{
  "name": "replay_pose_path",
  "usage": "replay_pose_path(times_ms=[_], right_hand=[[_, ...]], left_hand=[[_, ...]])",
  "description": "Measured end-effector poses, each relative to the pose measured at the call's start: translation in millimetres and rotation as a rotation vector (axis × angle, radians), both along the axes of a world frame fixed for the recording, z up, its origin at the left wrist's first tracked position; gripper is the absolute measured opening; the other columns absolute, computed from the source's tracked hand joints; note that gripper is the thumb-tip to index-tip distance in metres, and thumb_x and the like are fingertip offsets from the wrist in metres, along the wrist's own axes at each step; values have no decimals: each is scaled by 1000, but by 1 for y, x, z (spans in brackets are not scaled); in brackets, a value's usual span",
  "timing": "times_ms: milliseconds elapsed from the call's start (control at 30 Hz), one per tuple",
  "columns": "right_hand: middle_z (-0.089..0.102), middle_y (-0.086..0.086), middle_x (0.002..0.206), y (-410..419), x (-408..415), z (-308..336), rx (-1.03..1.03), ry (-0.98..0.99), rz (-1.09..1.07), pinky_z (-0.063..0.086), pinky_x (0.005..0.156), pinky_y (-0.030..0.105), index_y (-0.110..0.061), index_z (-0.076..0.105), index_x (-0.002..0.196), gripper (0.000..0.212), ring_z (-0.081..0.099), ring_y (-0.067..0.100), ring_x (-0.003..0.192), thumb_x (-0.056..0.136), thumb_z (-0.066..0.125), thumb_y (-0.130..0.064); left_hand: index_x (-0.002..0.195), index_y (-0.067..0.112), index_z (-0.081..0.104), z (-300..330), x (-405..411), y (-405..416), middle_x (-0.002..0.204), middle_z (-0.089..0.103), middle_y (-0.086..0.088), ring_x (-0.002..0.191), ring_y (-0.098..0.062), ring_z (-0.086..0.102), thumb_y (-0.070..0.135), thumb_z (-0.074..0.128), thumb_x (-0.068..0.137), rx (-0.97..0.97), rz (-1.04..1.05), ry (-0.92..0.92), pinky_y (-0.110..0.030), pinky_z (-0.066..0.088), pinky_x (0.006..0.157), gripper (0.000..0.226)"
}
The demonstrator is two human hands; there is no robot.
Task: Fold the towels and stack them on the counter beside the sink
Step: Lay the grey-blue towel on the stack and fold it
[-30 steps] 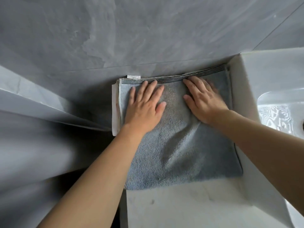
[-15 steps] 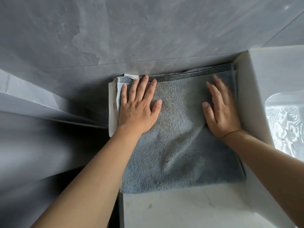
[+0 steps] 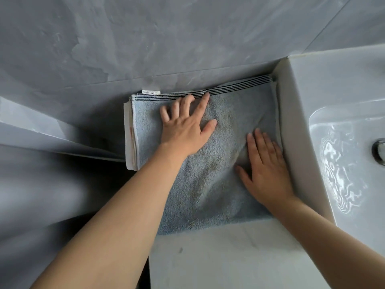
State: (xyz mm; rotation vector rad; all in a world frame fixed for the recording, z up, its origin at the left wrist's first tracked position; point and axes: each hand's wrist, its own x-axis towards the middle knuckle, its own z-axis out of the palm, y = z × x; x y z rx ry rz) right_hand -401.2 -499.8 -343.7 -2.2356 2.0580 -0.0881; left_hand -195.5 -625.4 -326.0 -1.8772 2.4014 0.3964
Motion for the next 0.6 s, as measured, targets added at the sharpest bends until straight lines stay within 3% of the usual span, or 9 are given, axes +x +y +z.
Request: replay_pose_path(times_ms=[233,333,433,467,533,600], right_hand=[[21,20,159,26,-7,-5,27,181,-35,20,119,49,2,27,151,71,24,34,147,95,37,-41],[18,22,159,50,-8,-10,126,239,2,21,118,47,8,26,149,67,24,37,146,95,26,-33],[34,25,152,65,-3,-7,203,214,-69,28,112,47,11,43,140,69,42,39,136,85,47,-30],[39,24,149,64,0,-2,193,197,-89,33,110,49,9,50,135,69,43,39,133,78,56,-30],[43,21,144,56,6,12,55,118,-70,41,103,51,4,56,130,64,41,37,130,75,54,-30],[38,21,148,40,14,22,-65,30,18,36,109,52,3,48,139,64,36,37,135,84,48,-30]], left_hand=[[158,40,-7,12,-9,0,164,6,-1,149,-29,7,68,21,97,100,22,-26,-62,3,118,73],[157,34,-16,17,-17,5,167,-10,-4,153,-26,-11,85,20,85,200,58,-38,-63,-11,117,95],[156,32,-20,12,-18,10,167,-14,-4,153,-24,-18,94,20,76,175,61,-40,-66,-15,115,108],[156,32,-20,10,-18,11,167,-13,-3,153,-23,-19,94,20,76,147,66,-34,-66,-14,115,109],[156,33,-17,4,-19,15,167,-8,-3,153,-23,-17,94,19,76,79,77,-35,-66,-13,115,108],[158,32,-11,-1,-20,17,167,-2,-3,154,-23,-14,93,20,76,12,90,-27,-66,-12,115,107]])
